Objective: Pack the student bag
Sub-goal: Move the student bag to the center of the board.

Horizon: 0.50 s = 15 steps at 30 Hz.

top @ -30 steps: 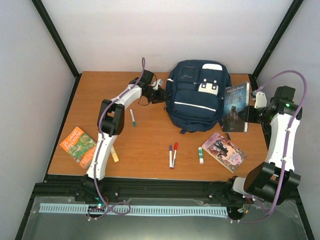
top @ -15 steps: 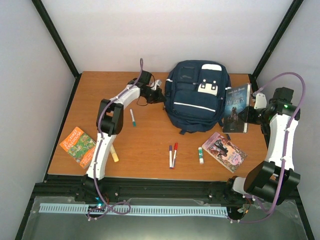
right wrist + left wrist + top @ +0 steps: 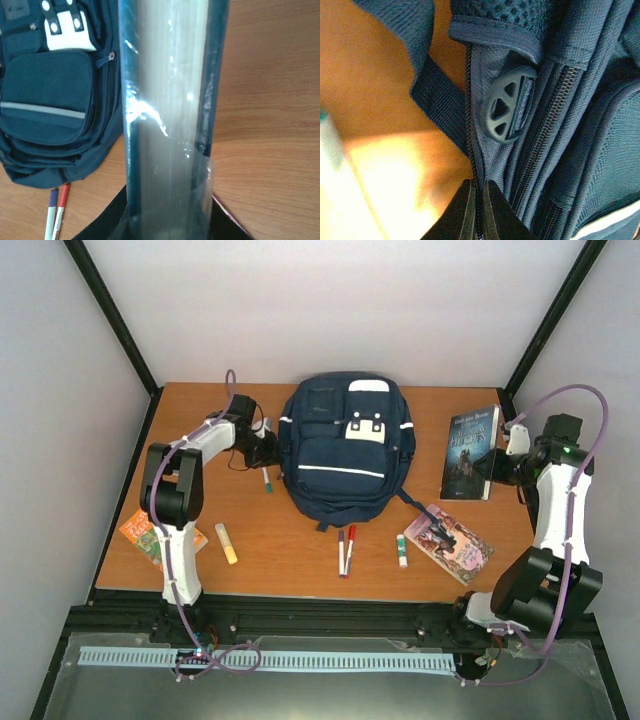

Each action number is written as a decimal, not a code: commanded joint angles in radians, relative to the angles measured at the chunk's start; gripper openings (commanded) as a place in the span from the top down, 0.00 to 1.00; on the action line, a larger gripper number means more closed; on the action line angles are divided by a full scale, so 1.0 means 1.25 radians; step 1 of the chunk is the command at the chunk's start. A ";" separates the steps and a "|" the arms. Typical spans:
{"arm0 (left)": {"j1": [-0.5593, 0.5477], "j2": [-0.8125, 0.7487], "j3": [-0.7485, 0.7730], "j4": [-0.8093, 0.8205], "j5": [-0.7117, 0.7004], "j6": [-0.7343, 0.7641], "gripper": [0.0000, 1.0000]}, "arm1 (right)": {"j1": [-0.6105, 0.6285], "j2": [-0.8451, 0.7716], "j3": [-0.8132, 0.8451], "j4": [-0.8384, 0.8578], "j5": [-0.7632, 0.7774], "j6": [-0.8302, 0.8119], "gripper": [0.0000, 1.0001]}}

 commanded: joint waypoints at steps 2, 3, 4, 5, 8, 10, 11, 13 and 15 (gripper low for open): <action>-0.007 -0.119 -0.104 -0.038 -0.065 -0.004 0.89 | 0.004 -0.011 0.018 0.086 -0.071 0.008 0.97; -0.007 -0.132 -0.114 -0.049 -0.074 0.007 0.84 | 0.004 -0.013 0.017 0.085 -0.073 0.007 0.97; -0.005 -0.144 -0.121 -0.063 -0.079 0.021 0.79 | 0.005 -0.016 0.018 0.083 -0.075 0.006 0.97; -0.003 -0.154 -0.123 -0.088 -0.086 0.036 0.67 | 0.005 -0.019 0.023 0.081 -0.076 0.001 0.97; 0.000 -0.190 -0.111 -0.153 -0.124 0.085 0.49 | 0.005 -0.026 0.038 0.061 -0.073 -0.016 0.97; -0.001 -0.227 -0.088 -0.201 -0.140 0.124 0.49 | 0.005 -0.031 0.054 0.041 -0.064 -0.028 0.97; -0.003 -0.259 -0.089 -0.199 -0.121 0.138 0.48 | 0.005 -0.035 0.062 0.032 -0.062 -0.036 0.97; -0.020 -0.321 -0.107 -0.166 -0.069 0.184 0.47 | 0.005 -0.045 0.080 0.009 -0.060 -0.054 0.97; -0.058 -0.360 -0.116 -0.130 -0.013 0.287 0.45 | 0.005 -0.059 0.094 -0.014 -0.076 -0.089 0.97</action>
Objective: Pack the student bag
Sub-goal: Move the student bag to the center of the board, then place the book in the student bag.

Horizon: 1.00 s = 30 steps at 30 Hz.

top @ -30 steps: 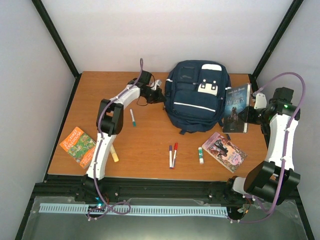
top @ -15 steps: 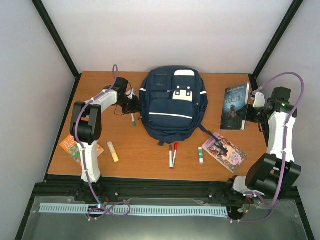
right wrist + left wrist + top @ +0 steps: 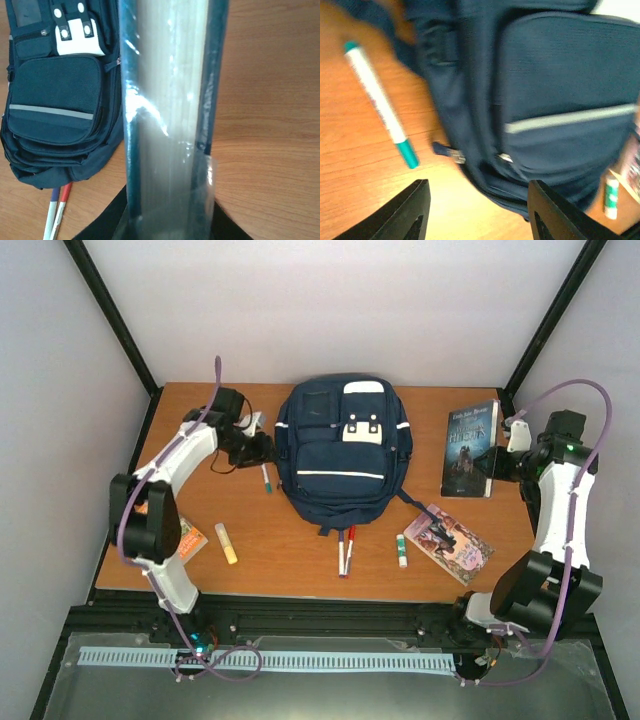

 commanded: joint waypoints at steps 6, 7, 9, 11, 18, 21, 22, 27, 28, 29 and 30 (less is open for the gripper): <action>-0.184 -0.119 0.045 -0.015 0.231 0.437 0.51 | 0.003 -0.076 0.070 -0.082 -0.158 -0.193 0.97; -0.211 -0.114 0.058 -0.038 0.245 0.483 0.53 | 0.003 -0.076 0.060 -0.077 -0.168 -0.200 0.97; -0.254 -0.098 0.079 -0.090 0.235 0.567 0.54 | 0.001 -0.084 0.033 -0.031 -0.177 -0.182 0.97; -0.286 -0.082 0.088 -0.118 0.187 0.574 0.55 | -0.001 -0.092 0.013 0.023 -0.195 -0.136 0.97; -0.415 -0.014 0.111 -0.141 0.072 0.647 0.50 | -0.002 -0.081 -0.034 0.100 -0.221 -0.076 0.97; -0.437 0.063 0.160 -0.146 0.047 0.649 0.51 | -0.003 -0.087 -0.075 0.120 -0.251 -0.073 0.97; -0.438 0.086 0.178 -0.142 0.041 0.641 0.51 | -0.003 -0.092 -0.090 0.133 -0.250 -0.063 0.97; -0.439 0.185 0.269 -0.133 0.008 0.639 0.55 | -0.003 -0.129 -0.159 0.193 -0.229 -0.005 0.97; -0.438 0.202 0.279 -0.141 0.008 0.646 0.56 | -0.003 -0.136 -0.167 0.196 -0.229 0.001 0.97; -0.440 0.219 0.292 -0.149 0.008 0.652 0.56 | -0.003 -0.143 -0.175 0.196 -0.229 0.003 0.97; -0.440 0.232 0.299 -0.151 0.004 0.654 0.56 | -0.003 -0.150 -0.182 0.195 -0.226 0.000 0.97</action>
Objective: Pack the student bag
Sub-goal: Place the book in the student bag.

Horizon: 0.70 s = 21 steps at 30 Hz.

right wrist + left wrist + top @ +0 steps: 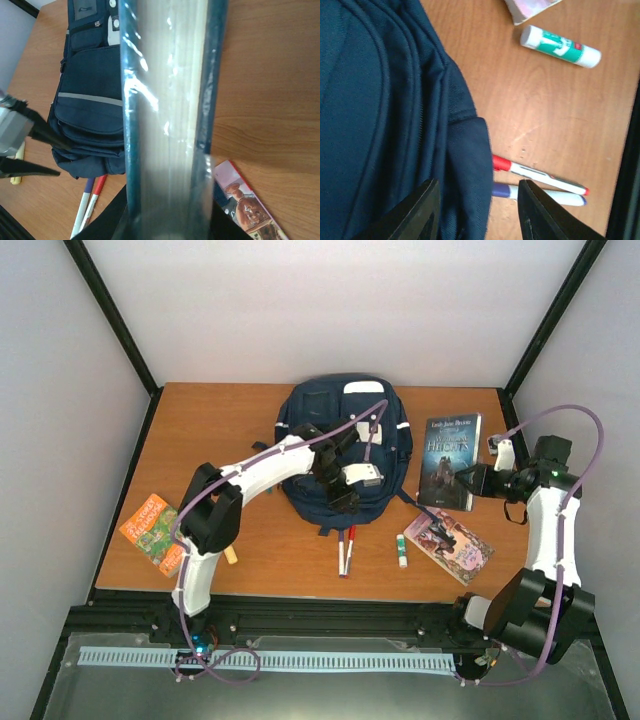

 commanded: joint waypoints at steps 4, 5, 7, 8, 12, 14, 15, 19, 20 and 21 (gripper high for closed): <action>0.002 0.066 0.050 0.002 -0.062 0.042 0.56 | -0.004 -0.073 -0.012 0.068 -0.045 -0.002 0.97; 0.002 0.069 0.045 0.011 -0.072 0.041 0.55 | -0.005 -0.077 -0.013 0.067 -0.044 -0.001 0.97; 0.002 0.078 0.043 0.025 -0.094 0.038 0.56 | -0.013 -0.081 -0.020 0.071 -0.046 0.004 0.97; 0.002 0.083 0.046 0.032 -0.103 0.032 0.57 | -0.017 -0.083 -0.022 0.071 -0.047 0.004 0.97; 0.002 0.089 0.079 0.026 -0.089 0.023 0.60 | -0.018 -0.090 -0.034 0.070 -0.051 0.001 0.97; 0.003 0.078 0.091 0.026 -0.084 0.024 0.60 | -0.019 -0.094 -0.042 0.074 -0.050 0.003 0.97; 0.002 0.073 0.095 0.027 -0.083 0.027 0.59 | -0.019 -0.096 -0.045 0.076 -0.051 0.006 0.97; 0.002 0.091 0.111 0.003 -0.044 0.058 0.55 | -0.022 -0.100 -0.054 0.080 -0.052 0.015 0.97; 0.002 0.108 0.124 -0.009 -0.034 0.059 0.55 | -0.022 -0.100 -0.057 0.083 -0.053 0.017 0.97; 0.002 0.124 0.134 -0.017 -0.028 0.057 0.54 | -0.022 -0.098 -0.060 0.085 -0.056 0.018 0.97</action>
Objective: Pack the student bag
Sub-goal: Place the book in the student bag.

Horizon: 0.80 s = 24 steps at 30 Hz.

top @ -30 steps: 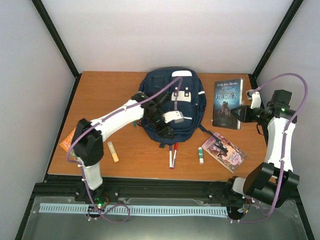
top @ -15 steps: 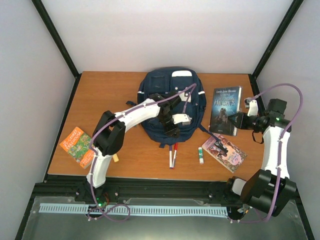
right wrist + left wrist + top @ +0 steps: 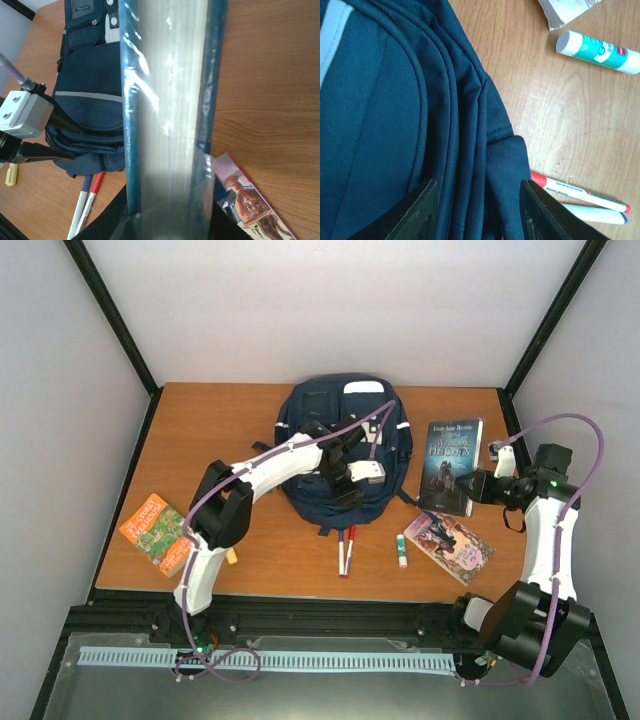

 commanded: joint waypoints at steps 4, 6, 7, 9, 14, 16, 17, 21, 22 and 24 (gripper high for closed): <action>-0.002 0.083 0.074 -0.021 0.023 0.031 0.55 | -0.010 -0.023 0.001 0.073 -0.071 0.010 0.97; -0.002 0.095 0.077 -0.014 0.009 0.038 0.55 | -0.009 -0.021 0.001 0.073 -0.073 0.010 0.97; -0.002 0.098 0.076 -0.011 0.002 0.042 0.55 | -0.010 -0.020 0.002 0.073 -0.074 0.011 0.97; -0.002 0.104 0.073 0.000 -0.025 0.043 0.55 | -0.009 -0.021 0.002 0.074 -0.073 0.011 0.97; -0.002 0.114 0.076 0.048 -0.086 0.012 0.72 | -0.009 -0.026 0.001 0.069 -0.067 0.008 0.97; -0.002 0.114 0.085 0.063 -0.102 -0.002 0.83 | -0.009 -0.027 0.003 0.065 -0.062 0.005 0.97; -0.002 0.113 0.091 0.066 -0.104 -0.005 0.87 | -0.009 -0.026 0.003 0.064 -0.059 0.006 0.97; -0.002 0.100 0.096 0.079 -0.084 -0.003 0.92 | -0.009 -0.022 0.003 0.067 -0.059 0.010 0.97; -0.002 0.101 0.097 0.076 -0.077 -0.001 0.87 | -0.009 -0.021 0.002 0.069 -0.061 0.012 0.97; -0.006 0.108 0.099 0.075 -0.083 -0.004 0.73 | -0.009 -0.019 0.003 0.073 -0.063 0.015 0.97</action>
